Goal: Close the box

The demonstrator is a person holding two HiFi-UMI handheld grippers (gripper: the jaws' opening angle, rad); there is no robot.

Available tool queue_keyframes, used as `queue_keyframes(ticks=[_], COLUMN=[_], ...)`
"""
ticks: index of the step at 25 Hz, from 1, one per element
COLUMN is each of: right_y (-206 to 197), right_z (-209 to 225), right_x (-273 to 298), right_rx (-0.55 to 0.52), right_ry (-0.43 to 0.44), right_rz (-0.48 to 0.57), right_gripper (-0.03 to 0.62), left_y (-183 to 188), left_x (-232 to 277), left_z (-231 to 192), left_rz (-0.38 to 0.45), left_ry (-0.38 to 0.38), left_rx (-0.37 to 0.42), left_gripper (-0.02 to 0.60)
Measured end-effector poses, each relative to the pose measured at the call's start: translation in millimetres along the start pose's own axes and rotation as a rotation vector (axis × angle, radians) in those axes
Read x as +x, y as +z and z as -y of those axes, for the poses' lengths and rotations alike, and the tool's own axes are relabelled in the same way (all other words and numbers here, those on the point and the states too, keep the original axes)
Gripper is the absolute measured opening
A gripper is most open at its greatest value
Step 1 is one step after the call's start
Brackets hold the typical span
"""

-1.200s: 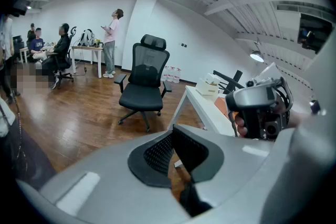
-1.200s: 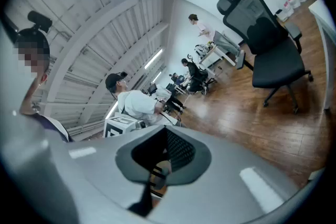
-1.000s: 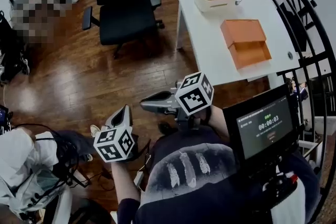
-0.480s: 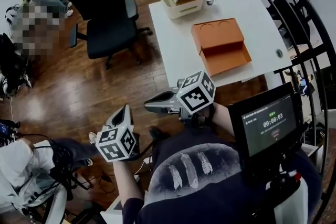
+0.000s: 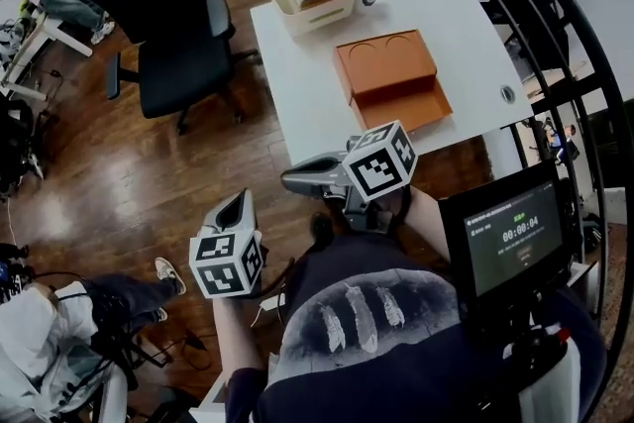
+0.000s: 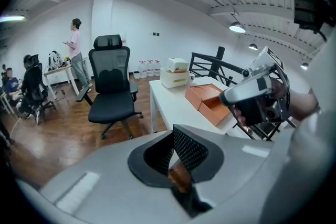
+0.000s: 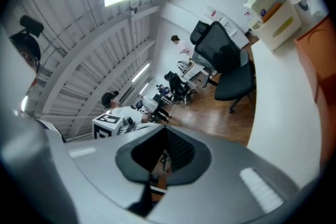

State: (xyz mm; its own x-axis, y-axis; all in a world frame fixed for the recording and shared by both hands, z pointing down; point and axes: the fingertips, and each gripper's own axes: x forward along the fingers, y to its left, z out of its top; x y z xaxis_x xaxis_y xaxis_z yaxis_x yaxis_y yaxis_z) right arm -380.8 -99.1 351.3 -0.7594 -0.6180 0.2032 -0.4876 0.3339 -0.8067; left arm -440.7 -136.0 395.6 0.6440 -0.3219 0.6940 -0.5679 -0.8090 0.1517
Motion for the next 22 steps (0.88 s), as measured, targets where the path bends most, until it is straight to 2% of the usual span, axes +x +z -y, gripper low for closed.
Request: queue_keyframes(ticks=[6, 10, 12, 15, 18, 22], right_y=[7, 16, 22, 30, 28, 12], right_z=[39, 41, 40, 38, 41, 46], right_x=[-39, -75, -91, -118, -151, -203], right_rx=[0.011, 0.017, 0.005, -0.015, -0.037, -0.070], right_ry=[-0.208, -0.256, -0.256, -0.233, -0.199, -0.149], right_rz=[0.072, 0.147, 0.174, 0.206, 0.192, 0.118], right_gripper=[0.005, 0.005, 0.005, 0.005, 0.005, 0.005], left_y=[10, 28, 39, 54, 62, 69], left_x=[44, 61, 63, 66, 73, 83], left_z=[24, 61, 79, 107, 136, 180], left_rz=[0.015, -0.016, -0.025, -0.024, -0.021, -0.005], left_ry=[-0.179, -0.284, -0.316, -0.313, -0.257, -0.161], left_rx=[0.069, 0.180, 0.208, 0.242, 0.270, 0.226], left_gripper=[0.015, 0.015, 0.015, 0.015, 0.015, 0.015])
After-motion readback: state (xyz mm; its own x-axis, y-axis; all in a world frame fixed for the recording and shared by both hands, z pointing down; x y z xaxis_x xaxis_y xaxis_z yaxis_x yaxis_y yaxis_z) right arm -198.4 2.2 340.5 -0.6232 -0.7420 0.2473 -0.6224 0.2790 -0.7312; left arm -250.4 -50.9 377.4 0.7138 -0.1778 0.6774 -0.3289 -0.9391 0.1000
